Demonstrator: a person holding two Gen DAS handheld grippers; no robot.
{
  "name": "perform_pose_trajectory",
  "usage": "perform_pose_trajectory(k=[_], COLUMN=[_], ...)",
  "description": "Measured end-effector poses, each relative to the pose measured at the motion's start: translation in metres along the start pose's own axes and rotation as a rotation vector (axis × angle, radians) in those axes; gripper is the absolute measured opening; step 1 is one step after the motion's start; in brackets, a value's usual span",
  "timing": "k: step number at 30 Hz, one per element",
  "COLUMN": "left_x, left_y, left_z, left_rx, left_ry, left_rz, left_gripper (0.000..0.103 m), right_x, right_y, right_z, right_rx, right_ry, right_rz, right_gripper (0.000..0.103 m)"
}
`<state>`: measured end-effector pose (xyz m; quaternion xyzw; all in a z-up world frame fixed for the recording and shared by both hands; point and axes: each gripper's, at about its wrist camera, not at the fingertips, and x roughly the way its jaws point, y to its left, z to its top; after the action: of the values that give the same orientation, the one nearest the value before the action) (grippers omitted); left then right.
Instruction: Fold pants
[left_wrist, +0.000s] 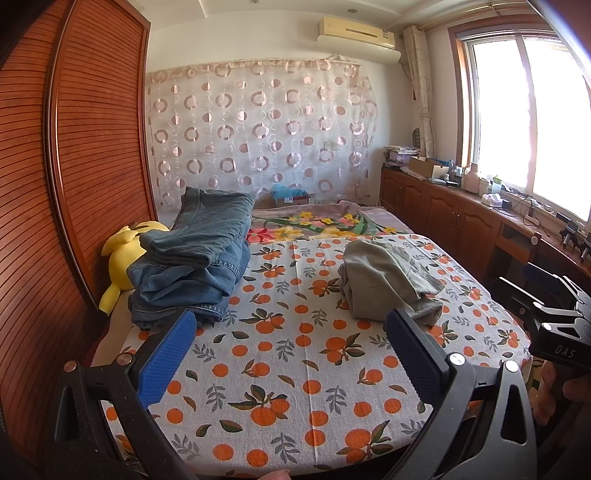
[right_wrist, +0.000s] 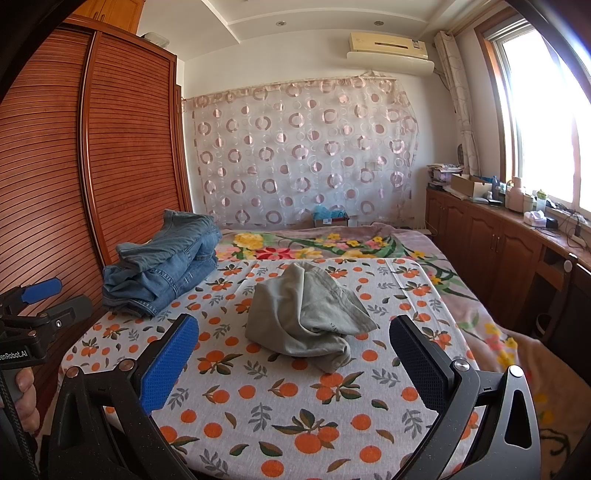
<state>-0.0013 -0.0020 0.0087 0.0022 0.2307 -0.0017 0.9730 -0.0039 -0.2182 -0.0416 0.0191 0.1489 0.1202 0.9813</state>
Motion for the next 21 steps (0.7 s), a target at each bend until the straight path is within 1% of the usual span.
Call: perform_pose_trajectory(k=[21], left_x=[-0.0038], left_y=[-0.0035], left_z=[0.0023], left_rx=[0.000], left_ry=[0.005], left_rz=[0.000], left_gripper=[0.103], right_x=[-0.0019], right_y=[0.0024], right_z=[-0.0016], right_rx=[0.000], right_ry=[0.008], right_rz=[0.004], right_gripper=[0.103])
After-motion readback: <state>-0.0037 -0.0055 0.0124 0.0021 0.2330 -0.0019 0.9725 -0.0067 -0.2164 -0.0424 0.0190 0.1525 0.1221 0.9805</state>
